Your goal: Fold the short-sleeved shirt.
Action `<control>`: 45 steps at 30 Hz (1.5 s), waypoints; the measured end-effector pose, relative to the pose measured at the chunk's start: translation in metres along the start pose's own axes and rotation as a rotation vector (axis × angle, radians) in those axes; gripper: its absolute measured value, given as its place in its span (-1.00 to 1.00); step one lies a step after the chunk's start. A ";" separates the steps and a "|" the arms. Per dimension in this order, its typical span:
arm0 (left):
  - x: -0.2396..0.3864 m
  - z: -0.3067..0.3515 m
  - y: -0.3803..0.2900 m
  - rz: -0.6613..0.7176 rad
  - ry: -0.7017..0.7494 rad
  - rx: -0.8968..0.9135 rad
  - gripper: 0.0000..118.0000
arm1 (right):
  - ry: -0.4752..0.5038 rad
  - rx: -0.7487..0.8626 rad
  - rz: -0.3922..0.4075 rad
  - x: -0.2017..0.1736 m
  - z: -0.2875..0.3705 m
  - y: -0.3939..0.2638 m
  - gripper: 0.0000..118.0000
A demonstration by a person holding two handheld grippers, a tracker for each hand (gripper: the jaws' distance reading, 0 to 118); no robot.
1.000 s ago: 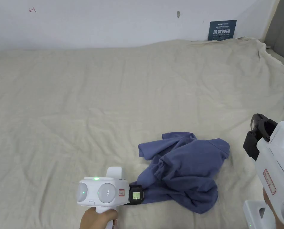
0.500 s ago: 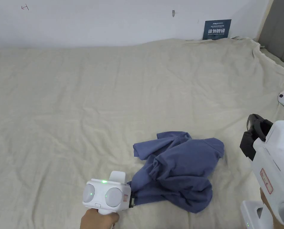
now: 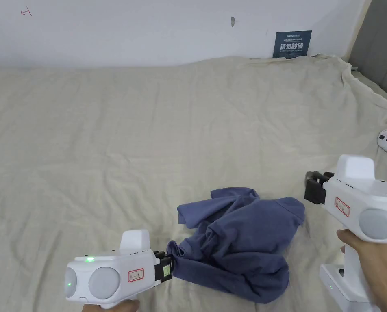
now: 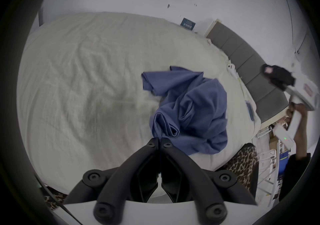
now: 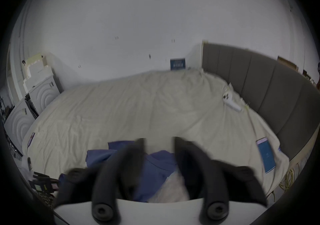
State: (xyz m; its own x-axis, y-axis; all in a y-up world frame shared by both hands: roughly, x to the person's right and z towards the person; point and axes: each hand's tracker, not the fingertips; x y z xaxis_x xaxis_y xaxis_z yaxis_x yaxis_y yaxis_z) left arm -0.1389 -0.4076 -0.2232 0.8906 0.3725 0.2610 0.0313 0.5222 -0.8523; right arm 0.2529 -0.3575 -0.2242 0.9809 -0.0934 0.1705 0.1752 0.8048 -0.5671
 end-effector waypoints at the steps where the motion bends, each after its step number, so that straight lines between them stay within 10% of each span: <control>1: 0.000 0.001 0.001 0.002 -0.001 0.004 -1.00 | 0.020 -0.015 -0.001 0.003 -0.013 0.000 0.49; 3: -0.002 0.003 0.002 0.009 -0.010 0.013 -1.00 | 0.051 -0.065 -0.021 0.003 -0.037 -0.001 0.75; 15: -0.009 -0.002 0.002 0.030 -0.009 0.009 -1.00 | 0.046 -0.376 -0.034 0.004 -0.136 -0.022 0.68; 22: -0.010 -0.003 0.001 0.031 -0.011 0.011 -1.00 | 0.103 -0.403 -0.028 -0.001 -0.125 -0.038 -0.85; 45: -0.046 0.084 0.102 0.148 -0.075 0.321 -1.00 | 0.210 0.099 -0.117 0.019 0.032 0.106 -0.92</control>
State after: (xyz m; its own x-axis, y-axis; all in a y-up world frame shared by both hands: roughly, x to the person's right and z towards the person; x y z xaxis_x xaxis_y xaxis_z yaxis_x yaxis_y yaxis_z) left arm -0.2150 -0.3077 -0.2840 0.8388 0.5111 0.1875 -0.2504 0.6680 -0.7007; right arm 0.2870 -0.2550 -0.2551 0.9523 -0.3006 0.0531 0.2895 0.8341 -0.4696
